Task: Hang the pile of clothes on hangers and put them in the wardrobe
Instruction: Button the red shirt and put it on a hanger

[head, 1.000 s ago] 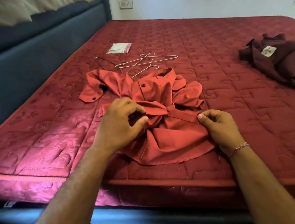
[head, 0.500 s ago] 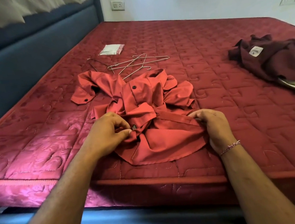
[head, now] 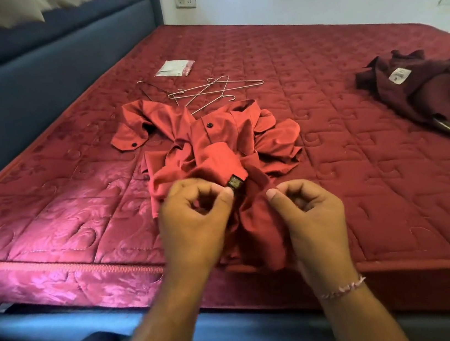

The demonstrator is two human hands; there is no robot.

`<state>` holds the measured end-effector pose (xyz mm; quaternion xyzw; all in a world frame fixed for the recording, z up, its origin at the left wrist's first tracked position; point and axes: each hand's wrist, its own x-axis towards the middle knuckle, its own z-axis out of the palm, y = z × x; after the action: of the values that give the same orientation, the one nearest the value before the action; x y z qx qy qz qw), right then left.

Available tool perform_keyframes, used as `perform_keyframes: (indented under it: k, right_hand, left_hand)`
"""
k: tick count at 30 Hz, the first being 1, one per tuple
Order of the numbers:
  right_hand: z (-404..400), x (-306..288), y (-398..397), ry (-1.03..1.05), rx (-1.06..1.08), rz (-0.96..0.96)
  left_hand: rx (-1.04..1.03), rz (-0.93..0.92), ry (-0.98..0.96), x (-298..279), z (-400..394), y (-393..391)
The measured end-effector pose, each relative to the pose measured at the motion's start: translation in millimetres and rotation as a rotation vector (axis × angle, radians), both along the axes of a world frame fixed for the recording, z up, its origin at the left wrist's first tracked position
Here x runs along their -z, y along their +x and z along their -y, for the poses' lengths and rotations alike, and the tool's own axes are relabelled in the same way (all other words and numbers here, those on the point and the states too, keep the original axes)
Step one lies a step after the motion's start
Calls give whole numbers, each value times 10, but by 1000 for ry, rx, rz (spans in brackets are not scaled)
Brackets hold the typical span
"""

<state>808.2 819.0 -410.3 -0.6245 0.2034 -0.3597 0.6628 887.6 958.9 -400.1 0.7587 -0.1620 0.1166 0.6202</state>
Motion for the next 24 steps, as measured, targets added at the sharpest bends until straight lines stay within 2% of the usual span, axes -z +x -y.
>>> perform_keyframes:
  k: [3,12,17,24]
  right_hand:
    - [-291,-21,-58,44,-28,67]
    - [-342,86,-88,-51,-12,95]
    - [-333,95,-105,-101,-50,81]
    - [-193,124,-38,-182,-252,5]
  left_hand:
    - [38,-196,-182,69,97,-285]
    - [189,-357,-441,89,113,-385]
    - [200,-357,-463,153,116,-349]
    - [163,-421,-444,244,150,-278]
